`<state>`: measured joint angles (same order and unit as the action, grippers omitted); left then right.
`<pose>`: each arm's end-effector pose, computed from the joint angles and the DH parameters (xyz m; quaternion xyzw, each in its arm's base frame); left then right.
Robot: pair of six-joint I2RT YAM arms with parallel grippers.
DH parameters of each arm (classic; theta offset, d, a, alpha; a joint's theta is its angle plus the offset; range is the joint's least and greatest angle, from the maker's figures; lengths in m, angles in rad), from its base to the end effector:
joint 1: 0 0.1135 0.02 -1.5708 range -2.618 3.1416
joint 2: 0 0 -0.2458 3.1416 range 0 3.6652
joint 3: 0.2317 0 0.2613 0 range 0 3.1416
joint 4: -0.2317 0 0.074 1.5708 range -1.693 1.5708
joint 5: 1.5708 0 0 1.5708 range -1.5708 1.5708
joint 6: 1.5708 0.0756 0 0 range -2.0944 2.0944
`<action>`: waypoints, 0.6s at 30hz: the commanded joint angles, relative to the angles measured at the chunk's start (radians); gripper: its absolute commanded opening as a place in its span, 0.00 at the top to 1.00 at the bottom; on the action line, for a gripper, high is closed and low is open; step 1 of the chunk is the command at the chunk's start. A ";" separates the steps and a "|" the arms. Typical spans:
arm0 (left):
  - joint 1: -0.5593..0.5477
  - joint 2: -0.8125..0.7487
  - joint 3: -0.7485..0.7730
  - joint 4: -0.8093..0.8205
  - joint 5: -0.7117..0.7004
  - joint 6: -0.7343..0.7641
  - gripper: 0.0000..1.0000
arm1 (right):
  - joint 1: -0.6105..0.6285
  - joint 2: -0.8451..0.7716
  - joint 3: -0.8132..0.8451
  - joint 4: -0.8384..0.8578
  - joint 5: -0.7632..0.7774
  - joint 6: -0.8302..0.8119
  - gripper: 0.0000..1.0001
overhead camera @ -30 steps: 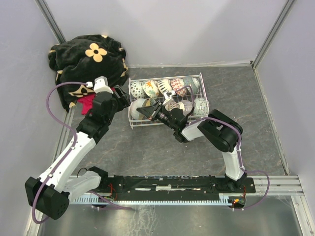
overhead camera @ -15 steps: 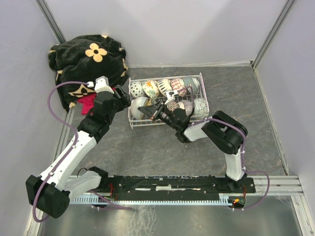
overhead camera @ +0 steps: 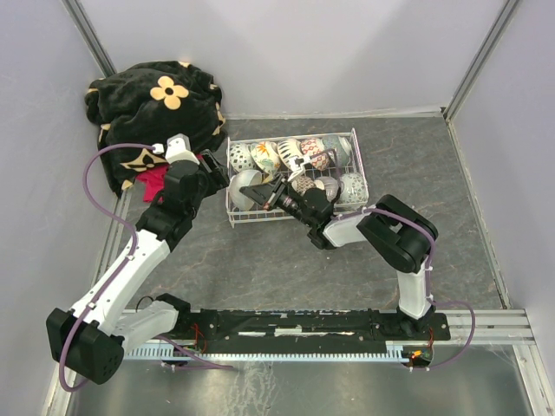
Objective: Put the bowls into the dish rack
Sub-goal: Pick up the bowl from the dish rack, then place the bowl at the center of the board.
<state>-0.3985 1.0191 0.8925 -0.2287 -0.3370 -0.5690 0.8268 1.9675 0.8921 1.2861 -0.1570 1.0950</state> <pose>0.2745 -0.0884 0.2997 -0.1643 0.7982 -0.1399 0.5624 0.2853 0.3274 0.1761 0.0234 0.6294 0.6636 0.4036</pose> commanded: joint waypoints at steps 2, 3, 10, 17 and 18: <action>0.010 -0.034 0.015 0.043 -0.001 -0.022 0.25 | 0.056 -0.117 0.130 0.023 -0.182 -0.024 0.98; 0.011 -0.042 0.020 0.036 -0.002 -0.020 0.25 | 0.062 -0.137 0.137 -0.017 -0.194 -0.053 0.98; 0.015 -0.097 0.060 -0.006 -0.010 -0.010 0.25 | 0.129 -0.297 0.173 -0.354 -0.266 -0.237 0.98; 0.017 -0.126 0.074 -0.024 -0.013 -0.006 0.25 | 0.183 -0.549 0.181 -0.968 -0.197 -0.502 0.98; 0.017 -0.128 0.076 -0.028 -0.013 -0.005 0.25 | 0.199 -0.581 0.203 -1.103 -0.167 -0.556 0.98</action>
<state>-0.3874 0.9134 0.9230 -0.2535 -0.3382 -0.5686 1.0054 1.5345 1.0138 0.6186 -0.3916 0.7853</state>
